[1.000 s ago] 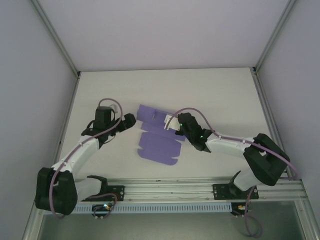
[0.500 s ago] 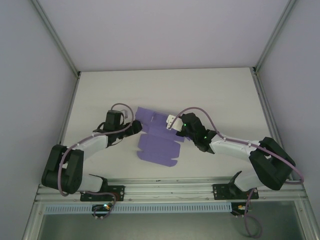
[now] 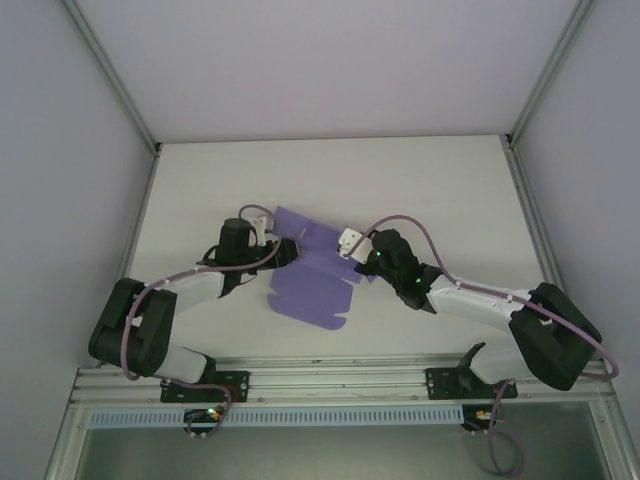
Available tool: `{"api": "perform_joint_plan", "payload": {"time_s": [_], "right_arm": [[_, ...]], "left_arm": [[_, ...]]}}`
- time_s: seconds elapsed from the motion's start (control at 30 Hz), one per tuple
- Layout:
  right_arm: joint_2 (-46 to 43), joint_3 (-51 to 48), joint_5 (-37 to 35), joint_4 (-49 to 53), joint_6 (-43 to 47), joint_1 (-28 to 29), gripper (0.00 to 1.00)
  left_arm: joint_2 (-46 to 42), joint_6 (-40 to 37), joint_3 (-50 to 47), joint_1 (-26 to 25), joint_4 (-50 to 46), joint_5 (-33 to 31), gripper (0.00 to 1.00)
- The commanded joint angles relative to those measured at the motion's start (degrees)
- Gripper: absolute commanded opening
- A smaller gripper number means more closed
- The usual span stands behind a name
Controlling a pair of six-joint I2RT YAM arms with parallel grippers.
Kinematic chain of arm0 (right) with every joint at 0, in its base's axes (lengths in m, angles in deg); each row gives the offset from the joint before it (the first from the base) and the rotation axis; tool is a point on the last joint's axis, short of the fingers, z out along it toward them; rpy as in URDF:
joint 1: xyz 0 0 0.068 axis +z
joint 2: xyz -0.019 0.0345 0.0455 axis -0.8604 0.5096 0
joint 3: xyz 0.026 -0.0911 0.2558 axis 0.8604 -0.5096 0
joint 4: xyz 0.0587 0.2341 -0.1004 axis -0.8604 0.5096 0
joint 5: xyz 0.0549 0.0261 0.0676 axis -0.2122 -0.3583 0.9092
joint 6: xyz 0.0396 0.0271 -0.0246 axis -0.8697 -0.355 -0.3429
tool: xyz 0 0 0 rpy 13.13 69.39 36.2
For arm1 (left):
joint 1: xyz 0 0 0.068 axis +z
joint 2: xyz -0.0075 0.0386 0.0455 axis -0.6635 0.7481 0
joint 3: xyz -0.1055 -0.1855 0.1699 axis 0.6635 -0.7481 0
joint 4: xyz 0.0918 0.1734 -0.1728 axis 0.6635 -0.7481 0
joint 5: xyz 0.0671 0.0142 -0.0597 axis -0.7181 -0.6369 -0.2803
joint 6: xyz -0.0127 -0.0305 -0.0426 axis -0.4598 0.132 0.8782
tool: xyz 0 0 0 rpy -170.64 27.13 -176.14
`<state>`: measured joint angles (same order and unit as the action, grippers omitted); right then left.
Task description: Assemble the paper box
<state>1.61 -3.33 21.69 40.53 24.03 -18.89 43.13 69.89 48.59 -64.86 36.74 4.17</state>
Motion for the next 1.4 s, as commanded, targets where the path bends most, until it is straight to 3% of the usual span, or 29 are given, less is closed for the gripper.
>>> {"api": "perform_joint_plan", "payload": {"time_s": [0.0,0.3,0.4,0.53,0.57,0.67,0.93,1.07,1.37], "right_arm": [[-1.8,-0.2,2.6,-3.8,-3.4,-0.7,0.0],[-1.6,-0.5,4.3,-2.7,-3.4,-1.8,0.0],[-1.9,-0.1,4.9,-1.2,-2.7,-2.4,0.0],[-2.6,0.4,5.9,0.3,-2.4,-3.1,0.0],[-2.9,0.5,6.4,0.4,-2.4,-3.1,0.0],[-3.4,0.3,7.1,-0.1,-3.4,-3.1,0.0],[-5.6,0.3,9.8,-0.8,-5.6,-4.9,0.0],[-6.6,0.1,12.4,-1.3,-6.7,-5.6,0.0],[-5.9,0.0,15.1,-2.0,-8.6,-6.2,0.0]], "left_arm": [[1.2,1.5,-0.9,-0.3,6.3,4.3,0.44],[1.7,1.8,-0.2,-1.8,7.1,4.2,0.06],[1.1,0.9,-0.1,-1.8,5.5,3.1,0.0],[0.5,-1.1,0.1,-2.0,4.4,4.1,0.0],[0.9,-1.4,0.1,-2.1,5.0,5.7,0.13],[2.1,-1.5,1.1,-2.1,3.4,8.9,0.3],[0.0,-5.5,1.0,-2.0,-4.4,7.1,0.4],[-0.4,-3.6,-1.1,-2.1,1.3,11.7,0.49],[2.7,2.6,-4.2,-2.1,20.9,20.8,0.5]]}}
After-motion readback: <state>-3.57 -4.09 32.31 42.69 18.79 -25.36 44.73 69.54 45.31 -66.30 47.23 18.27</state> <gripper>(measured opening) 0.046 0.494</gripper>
